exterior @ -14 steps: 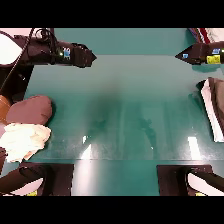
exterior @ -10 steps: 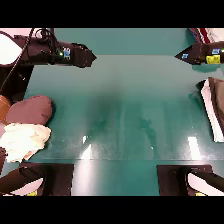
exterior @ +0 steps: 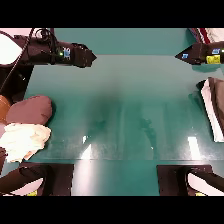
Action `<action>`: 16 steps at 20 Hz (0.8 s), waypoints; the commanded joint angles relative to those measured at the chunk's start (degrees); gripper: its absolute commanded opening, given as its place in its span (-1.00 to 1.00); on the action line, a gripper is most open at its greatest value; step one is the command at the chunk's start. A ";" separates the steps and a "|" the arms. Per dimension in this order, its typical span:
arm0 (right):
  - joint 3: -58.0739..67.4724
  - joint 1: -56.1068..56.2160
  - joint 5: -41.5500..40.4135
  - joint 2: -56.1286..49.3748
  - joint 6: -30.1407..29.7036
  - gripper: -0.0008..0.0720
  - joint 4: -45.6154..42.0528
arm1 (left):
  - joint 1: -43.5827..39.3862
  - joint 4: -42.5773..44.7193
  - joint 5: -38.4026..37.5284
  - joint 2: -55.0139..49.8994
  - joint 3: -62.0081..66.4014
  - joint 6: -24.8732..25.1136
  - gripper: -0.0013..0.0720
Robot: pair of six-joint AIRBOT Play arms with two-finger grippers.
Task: Fold the shirts.
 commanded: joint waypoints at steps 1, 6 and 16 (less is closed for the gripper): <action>0.04 0.07 1.16 0.00 0.02 -0.92 0.00 | 0.31 0.52 2.82 0.00 0.31 0.02 -0.90; 0.04 0.07 2.12 0.00 0.02 -0.92 0.00 | 11.74 17.09 -16.28 3.58 1.84 -1.27 -0.90; 0.02 0.07 2.23 0.00 0.02 -0.92 0.00 | 32.28 28.87 -9.57 4.20 -29.38 -1.73 0.51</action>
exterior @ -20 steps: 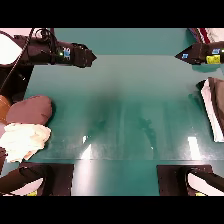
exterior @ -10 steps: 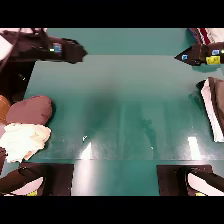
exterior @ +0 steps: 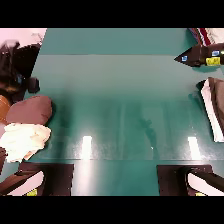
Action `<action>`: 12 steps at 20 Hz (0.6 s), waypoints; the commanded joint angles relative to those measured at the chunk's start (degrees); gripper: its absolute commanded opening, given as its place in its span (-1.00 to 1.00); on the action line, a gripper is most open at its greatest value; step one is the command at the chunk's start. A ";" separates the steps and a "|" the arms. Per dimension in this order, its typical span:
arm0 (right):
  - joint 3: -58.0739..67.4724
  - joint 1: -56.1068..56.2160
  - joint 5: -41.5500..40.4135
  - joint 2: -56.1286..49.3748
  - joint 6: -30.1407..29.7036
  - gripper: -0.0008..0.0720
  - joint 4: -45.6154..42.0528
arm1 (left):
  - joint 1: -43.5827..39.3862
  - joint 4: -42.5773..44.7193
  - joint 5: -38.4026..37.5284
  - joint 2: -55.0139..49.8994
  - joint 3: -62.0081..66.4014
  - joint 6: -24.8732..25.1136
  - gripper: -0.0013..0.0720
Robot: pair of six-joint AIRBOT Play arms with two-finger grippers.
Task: Fold the shirts.
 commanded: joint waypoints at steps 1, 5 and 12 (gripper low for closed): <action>0.02 0.07 0.07 0.00 0.02 -0.92 0.00 | 4.37 1.75 10.49 0.07 -14.32 -0.61 0.51; 0.02 0.07 -0.79 0.00 0.02 -0.92 0.00 | 4.68 1.79 14.47 0.07 -20.50 -1.60 0.51; 0.04 0.07 -1.88 0.02 0.02 -0.92 0.09 | 4.68 1.79 9.22 0.22 -17.92 -2.56 -0.90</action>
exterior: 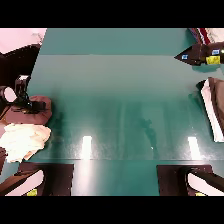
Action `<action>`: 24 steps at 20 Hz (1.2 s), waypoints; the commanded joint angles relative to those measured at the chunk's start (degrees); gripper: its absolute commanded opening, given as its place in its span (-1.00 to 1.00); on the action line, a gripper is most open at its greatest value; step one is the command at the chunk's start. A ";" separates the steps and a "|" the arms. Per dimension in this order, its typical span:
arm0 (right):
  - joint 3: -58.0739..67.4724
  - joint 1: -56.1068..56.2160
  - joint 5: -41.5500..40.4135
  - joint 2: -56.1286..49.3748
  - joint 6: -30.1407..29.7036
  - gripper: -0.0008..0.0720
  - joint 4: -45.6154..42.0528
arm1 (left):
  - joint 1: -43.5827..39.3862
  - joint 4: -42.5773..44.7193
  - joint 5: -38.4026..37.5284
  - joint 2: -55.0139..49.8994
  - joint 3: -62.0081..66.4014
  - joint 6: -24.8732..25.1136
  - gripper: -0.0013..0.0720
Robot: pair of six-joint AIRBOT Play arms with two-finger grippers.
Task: Fold the shirts.
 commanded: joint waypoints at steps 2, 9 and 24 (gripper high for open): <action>0.07 0.00 -0.37 0.28 0.02 -0.92 0.70 | -0.02 0.00 -8.85 0.13 7.74 -0.04 -0.90; 0.09 -0.07 -9.46 7.91 0.02 -0.92 0.37 | -12.31 -0.44 -21.31 9.40 39.76 1.62 -0.91; 0.09 -6.60 -8.61 12.07 0.02 -0.92 0.33 | -51.06 -7.45 -7.32 -19.12 49.77 -2.40 0.47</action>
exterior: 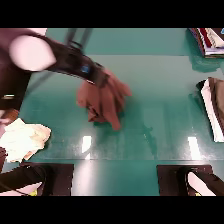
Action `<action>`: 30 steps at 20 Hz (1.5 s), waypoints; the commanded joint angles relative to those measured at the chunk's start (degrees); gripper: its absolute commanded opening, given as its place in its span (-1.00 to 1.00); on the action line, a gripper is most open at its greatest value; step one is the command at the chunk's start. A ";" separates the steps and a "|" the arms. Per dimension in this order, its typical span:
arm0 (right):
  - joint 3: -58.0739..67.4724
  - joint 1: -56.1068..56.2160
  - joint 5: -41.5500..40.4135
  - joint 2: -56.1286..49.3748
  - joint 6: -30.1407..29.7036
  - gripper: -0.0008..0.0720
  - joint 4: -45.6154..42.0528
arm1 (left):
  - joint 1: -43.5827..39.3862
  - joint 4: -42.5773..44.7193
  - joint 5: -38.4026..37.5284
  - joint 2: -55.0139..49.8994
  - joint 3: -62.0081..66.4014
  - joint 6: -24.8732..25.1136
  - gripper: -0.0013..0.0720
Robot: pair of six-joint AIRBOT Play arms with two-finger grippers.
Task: Fold the shirts.
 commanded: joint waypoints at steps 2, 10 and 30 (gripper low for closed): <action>0.00 -0.52 1.33 0.00 0.02 -0.92 -0.11 | 1.73 -2.75 5.27 -6.27 0.28 0.70 0.53; -0.02 -0.52 1.31 -0.04 0.02 -0.92 -0.42 | 19.78 -11.72 -0.59 -1.31 -16.85 0.74 0.54; -0.07 3.98 5.31 -7.56 0.02 -0.92 -0.63 | 15.74 -41.31 26.51 -1.64 -47.30 11.41 -0.90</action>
